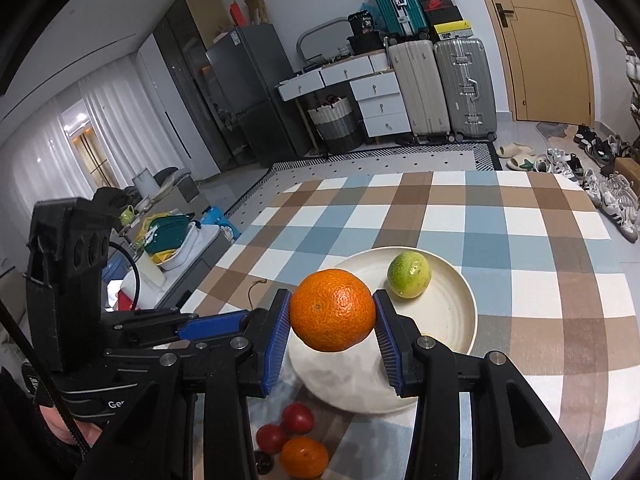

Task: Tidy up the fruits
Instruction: 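Carry the plum and orange over the cream plate and open both tools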

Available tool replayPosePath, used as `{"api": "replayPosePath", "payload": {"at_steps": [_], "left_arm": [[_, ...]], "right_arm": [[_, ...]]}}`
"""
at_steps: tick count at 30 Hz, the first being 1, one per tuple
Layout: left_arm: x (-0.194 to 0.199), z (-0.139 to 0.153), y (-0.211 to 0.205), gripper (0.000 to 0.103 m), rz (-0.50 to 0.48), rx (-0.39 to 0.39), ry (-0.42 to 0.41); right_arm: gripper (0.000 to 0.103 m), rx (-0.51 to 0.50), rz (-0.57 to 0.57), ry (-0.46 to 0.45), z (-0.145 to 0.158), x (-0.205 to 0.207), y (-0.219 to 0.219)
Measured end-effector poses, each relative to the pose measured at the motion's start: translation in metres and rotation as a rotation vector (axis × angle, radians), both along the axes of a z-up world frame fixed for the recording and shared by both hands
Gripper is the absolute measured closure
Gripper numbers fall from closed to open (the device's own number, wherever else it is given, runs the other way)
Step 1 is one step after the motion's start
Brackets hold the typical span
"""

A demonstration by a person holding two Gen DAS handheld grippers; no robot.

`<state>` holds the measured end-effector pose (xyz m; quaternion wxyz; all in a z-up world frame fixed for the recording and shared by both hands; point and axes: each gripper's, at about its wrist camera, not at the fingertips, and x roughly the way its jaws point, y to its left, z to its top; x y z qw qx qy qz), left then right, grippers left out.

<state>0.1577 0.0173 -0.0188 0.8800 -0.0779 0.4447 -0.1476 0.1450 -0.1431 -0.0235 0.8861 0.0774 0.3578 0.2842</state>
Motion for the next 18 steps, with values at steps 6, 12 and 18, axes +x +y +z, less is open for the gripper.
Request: {"api": "replayPosePath", "payload": {"at_steps": [6, 12, 18], "left_arm": [[0.023, -0.01, 0.0, 0.079, -0.005, 0.004, 0.026], [0.042, -0.026, 0.001, 0.079, -0.013, 0.0, 0.056], [0.055, -0.04, -0.001, 0.079, -0.03, -0.004, 0.082]], "right_arm": [[0.062, -0.027, 0.0, 0.033, -0.014, 0.017, 0.005], [0.062, -0.052, 0.014, 0.065, -0.032, 0.029, 0.013], [0.062, -0.078, -0.003, 0.073, -0.042, 0.034, 0.011]]}}
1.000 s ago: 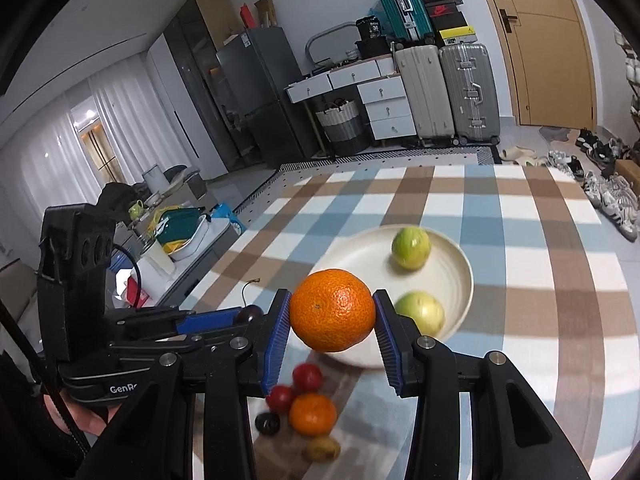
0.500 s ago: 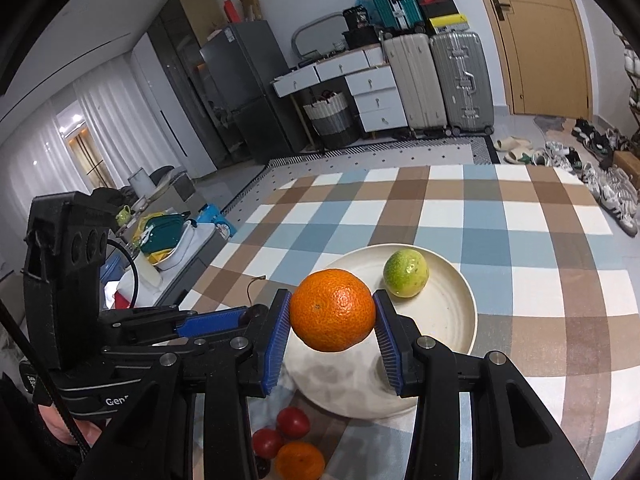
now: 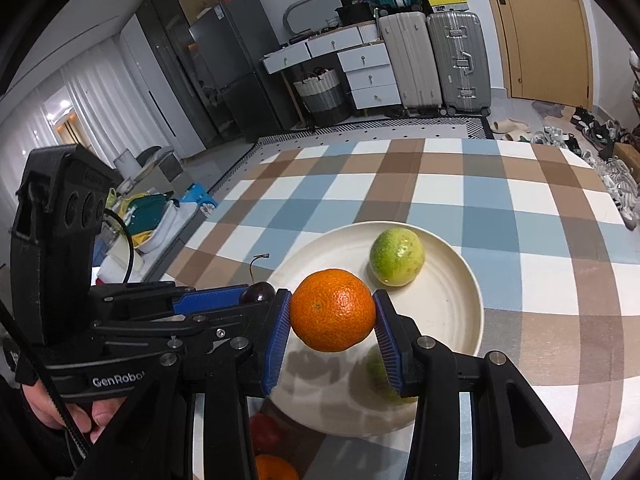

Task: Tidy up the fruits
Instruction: 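Carry the plum and orange over the cream plate and open both tools, then withdraw both tools from the plate back toward the remaining fruits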

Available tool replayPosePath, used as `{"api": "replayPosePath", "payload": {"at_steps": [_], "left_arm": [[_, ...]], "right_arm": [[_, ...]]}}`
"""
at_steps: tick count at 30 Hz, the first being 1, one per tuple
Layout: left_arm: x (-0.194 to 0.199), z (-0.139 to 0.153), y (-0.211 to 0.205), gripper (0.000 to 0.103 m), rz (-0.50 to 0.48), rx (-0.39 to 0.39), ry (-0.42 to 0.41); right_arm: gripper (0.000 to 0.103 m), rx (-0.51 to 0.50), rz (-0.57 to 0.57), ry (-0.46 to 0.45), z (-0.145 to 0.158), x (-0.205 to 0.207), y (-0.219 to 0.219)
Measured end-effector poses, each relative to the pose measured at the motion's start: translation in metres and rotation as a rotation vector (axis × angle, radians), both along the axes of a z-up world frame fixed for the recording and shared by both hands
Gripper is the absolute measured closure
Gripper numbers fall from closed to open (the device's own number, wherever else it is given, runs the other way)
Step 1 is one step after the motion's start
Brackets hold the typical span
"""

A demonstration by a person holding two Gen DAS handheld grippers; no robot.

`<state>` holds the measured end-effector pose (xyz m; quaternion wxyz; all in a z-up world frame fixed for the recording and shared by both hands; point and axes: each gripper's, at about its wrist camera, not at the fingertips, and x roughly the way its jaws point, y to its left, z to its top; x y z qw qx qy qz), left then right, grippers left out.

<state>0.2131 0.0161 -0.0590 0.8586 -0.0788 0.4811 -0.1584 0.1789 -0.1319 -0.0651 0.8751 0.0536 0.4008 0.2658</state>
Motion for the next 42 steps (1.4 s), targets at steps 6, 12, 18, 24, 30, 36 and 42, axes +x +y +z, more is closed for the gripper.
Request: {"api": "replayPosePath", "payload": {"at_steps": [6, 12, 18, 24, 30, 36, 42], "left_arm": [[0.013, -0.014, -0.007, 0.079, -0.019, 0.002, 0.027], [0.022, -0.034, -0.008, 0.079, -0.024, -0.01, 0.064], [0.026, -0.033, -0.001, 0.077, -0.009, -0.03, 0.049], [0.016, -0.024, 0.003, 0.054, -0.01, -0.052, 0.027], [-0.002, -0.013, 0.013, 0.031, -0.005, -0.08, 0.018], [-0.027, -0.001, 0.027, 0.022, 0.018, -0.102, -0.009], [-0.045, 0.008, 0.03, 0.021, 0.009, -0.081, -0.039]], "right_arm": [[0.062, -0.029, -0.004, 0.022, -0.013, 0.006, -0.001], [0.062, -0.073, -0.002, 0.048, -0.026, 0.014, 0.005], [0.044, -0.117, -0.034, 0.008, -0.02, 0.012, 0.007], [0.034, -0.091, -0.088, -0.029, -0.005, -0.001, -0.004], [0.032, -0.117, -0.122, -0.086, 0.013, -0.022, -0.008], [0.024, -0.137, -0.162, -0.141, 0.031, -0.042, -0.008], [0.022, -0.161, -0.174, -0.156, 0.038, -0.055, 0.0]]}}
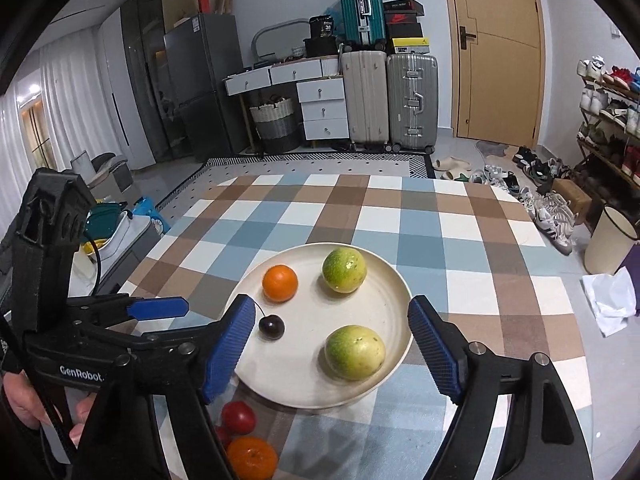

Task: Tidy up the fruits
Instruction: 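Withdraw both tools from the plate back toward the remaining fruits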

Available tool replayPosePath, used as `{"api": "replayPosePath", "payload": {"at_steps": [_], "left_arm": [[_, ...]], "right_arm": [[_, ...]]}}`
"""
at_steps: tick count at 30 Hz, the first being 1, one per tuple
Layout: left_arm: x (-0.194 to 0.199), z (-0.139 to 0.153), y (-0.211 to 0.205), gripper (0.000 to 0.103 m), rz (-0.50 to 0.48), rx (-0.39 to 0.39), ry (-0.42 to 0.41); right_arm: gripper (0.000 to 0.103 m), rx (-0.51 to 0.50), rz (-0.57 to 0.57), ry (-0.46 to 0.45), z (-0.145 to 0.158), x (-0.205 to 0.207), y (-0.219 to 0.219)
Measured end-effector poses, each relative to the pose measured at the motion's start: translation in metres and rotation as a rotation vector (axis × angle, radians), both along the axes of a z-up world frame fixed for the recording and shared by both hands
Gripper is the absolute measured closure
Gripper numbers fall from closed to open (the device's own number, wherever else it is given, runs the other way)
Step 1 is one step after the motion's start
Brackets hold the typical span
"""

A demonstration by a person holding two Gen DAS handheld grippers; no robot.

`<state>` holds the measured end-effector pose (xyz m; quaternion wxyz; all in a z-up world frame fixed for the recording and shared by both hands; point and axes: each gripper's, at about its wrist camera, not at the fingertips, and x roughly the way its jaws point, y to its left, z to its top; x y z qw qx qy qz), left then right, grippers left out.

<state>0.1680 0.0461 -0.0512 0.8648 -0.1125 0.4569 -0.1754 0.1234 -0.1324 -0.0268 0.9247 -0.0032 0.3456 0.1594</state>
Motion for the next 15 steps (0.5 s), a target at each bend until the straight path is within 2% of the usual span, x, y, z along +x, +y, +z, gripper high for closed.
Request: {"api": "replayPosePath", "payload": {"at_steps": [15], "left_arm": [[-0.034, 0.005, 0.017, 0.016, 0.059, 0.031, -0.014]], "right_arm": [[0.018, 0.001, -0.023, -0.003, 0.005, -0.033, -0.002]]}}
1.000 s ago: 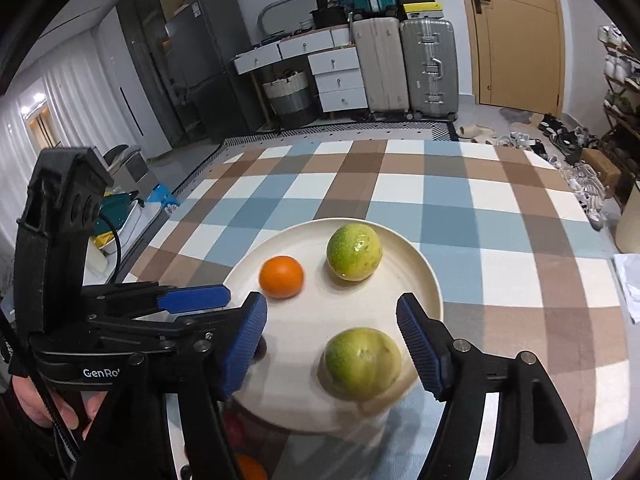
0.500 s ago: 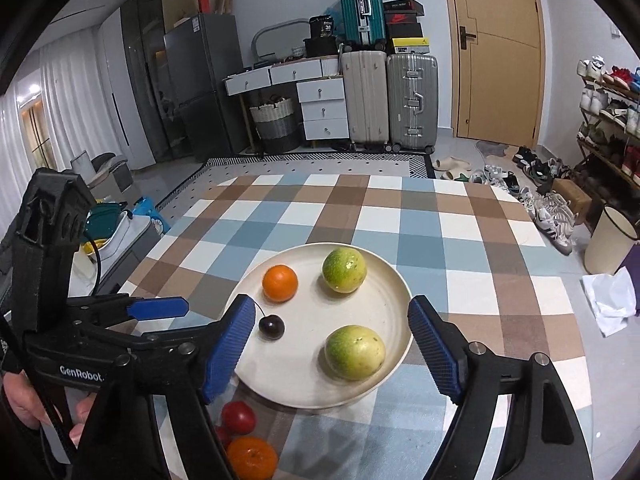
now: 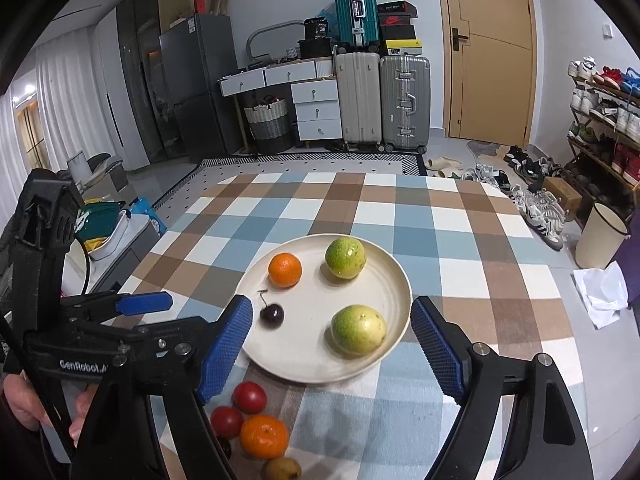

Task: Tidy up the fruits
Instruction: 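Withdraw both tools from the plate back toward the remaining fruits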

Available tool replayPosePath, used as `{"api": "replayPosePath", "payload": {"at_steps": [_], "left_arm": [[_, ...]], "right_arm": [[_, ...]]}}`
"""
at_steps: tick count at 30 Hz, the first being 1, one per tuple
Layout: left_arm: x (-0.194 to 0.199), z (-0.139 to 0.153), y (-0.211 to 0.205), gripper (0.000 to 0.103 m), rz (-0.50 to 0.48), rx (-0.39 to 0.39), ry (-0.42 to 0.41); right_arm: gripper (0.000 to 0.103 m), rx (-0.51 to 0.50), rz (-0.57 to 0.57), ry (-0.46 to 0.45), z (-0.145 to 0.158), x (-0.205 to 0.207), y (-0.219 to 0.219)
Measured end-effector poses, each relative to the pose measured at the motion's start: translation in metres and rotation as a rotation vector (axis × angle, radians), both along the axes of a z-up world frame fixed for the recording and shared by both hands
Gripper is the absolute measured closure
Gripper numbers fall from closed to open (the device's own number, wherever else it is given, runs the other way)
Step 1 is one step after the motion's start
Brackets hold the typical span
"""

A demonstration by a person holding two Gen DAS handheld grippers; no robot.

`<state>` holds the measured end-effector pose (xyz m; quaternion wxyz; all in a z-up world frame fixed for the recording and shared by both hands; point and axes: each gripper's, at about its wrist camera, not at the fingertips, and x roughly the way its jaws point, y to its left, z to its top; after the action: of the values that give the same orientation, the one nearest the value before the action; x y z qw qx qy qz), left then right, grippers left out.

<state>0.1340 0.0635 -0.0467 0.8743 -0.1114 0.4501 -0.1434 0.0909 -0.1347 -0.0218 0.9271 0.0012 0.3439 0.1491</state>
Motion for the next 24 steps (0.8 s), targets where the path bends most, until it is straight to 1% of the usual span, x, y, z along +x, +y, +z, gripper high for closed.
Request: {"api": "replayPosePath", "payload": {"at_steps": [3, 5, 6, 7, 8, 11, 13, 24], "left_arm": [[-0.008, -0.001, 0.003, 0.012, 0.021, 0.019, -0.002], [-0.015, 0.0, 0.004, 0.011, 0.036, 0.029, 0.0], [-0.018, 0.0, 0.004, 0.008, 0.04, 0.032, -0.002], [-0.023, 0.001, 0.003, 0.003, 0.045, 0.036, -0.009], [-0.027, 0.001, 0.003, 0.002, 0.05, 0.041, -0.014], [-0.036, 0.002, 0.002, 0.001, 0.06, 0.046, -0.022], [-0.041, 0.001, 0.001, 0.001, 0.058, 0.047, -0.012], [-0.07, -0.014, -0.003, 0.001, 0.075, 0.095, -0.001]], "right_arm": [[0.017, 0.016, 0.0, -0.006, -0.001, -0.013, -0.004], [0.015, 0.023, 0.001, 0.0, -0.002, -0.018, -0.006], [0.014, 0.027, 0.004, 0.003, -0.002, -0.021, -0.006], [0.014, 0.032, 0.012, 0.008, -0.003, -0.025, -0.006], [0.014, 0.037, 0.024, 0.015, -0.004, -0.028, -0.006], [0.013, 0.045, 0.053, 0.026, -0.008, -0.038, -0.004], [0.009, 0.051, 0.066, 0.034, -0.01, -0.044, -0.003], [0.008, 0.068, 0.094, 0.104, -0.035, -0.071, -0.011]]}}
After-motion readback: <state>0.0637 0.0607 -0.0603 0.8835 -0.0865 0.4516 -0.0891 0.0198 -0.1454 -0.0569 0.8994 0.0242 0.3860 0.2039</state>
